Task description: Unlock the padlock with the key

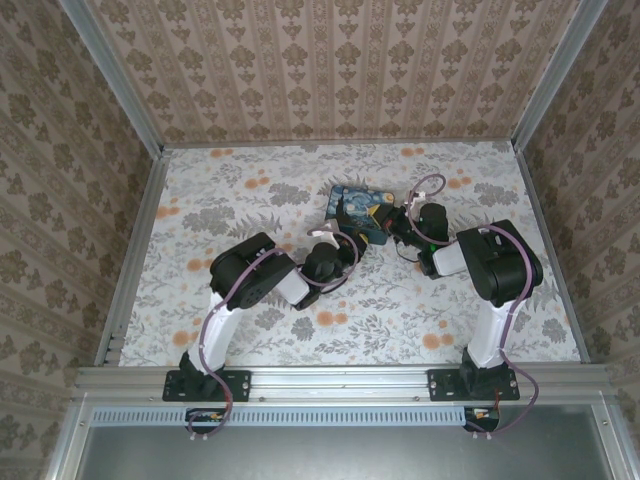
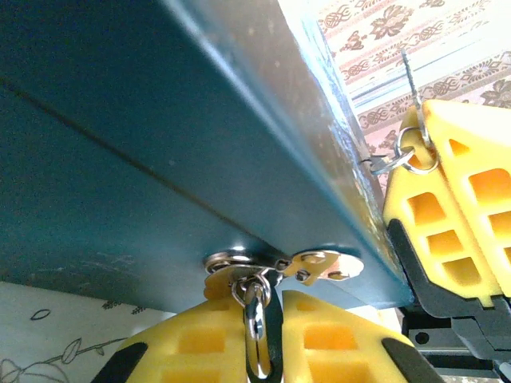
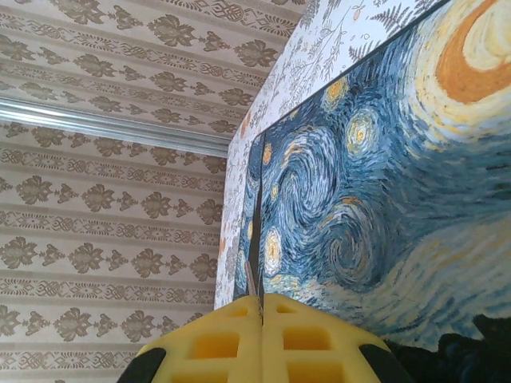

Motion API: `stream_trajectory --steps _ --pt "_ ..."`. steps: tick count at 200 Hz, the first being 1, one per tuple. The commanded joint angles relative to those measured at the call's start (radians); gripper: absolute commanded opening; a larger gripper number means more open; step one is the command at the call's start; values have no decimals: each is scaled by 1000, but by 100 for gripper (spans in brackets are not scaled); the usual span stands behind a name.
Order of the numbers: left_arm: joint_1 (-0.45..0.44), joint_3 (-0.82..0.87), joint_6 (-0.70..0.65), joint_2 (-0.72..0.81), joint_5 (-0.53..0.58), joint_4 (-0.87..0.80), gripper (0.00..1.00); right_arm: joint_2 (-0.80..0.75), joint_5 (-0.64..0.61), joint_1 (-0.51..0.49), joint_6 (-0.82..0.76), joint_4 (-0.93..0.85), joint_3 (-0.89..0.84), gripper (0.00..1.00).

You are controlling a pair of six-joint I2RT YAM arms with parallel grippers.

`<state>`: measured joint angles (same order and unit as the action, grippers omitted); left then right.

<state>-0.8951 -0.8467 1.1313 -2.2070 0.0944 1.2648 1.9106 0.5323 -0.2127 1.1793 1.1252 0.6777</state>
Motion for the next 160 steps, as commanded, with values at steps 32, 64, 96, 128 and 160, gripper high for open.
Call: stream_trajectory --steps 32,64,96,128,160 --pt "26 44 0 -42 -72 -159 0 -113 66 17 -60 -262 -22 0" --pt "40 82 -1 6 -103 -191 0 -254 96 16 -115 -378 -48 0" --pt "51 119 17 35 -140 -203 0 -360 115 5 -104 -400 -129 0" --pt "59 156 38 63 -179 -201 0 -456 111 -19 -109 -424 -233 0" --pt "61 181 49 91 -216 -203 0 -508 82 -65 -117 -429 -321 0"
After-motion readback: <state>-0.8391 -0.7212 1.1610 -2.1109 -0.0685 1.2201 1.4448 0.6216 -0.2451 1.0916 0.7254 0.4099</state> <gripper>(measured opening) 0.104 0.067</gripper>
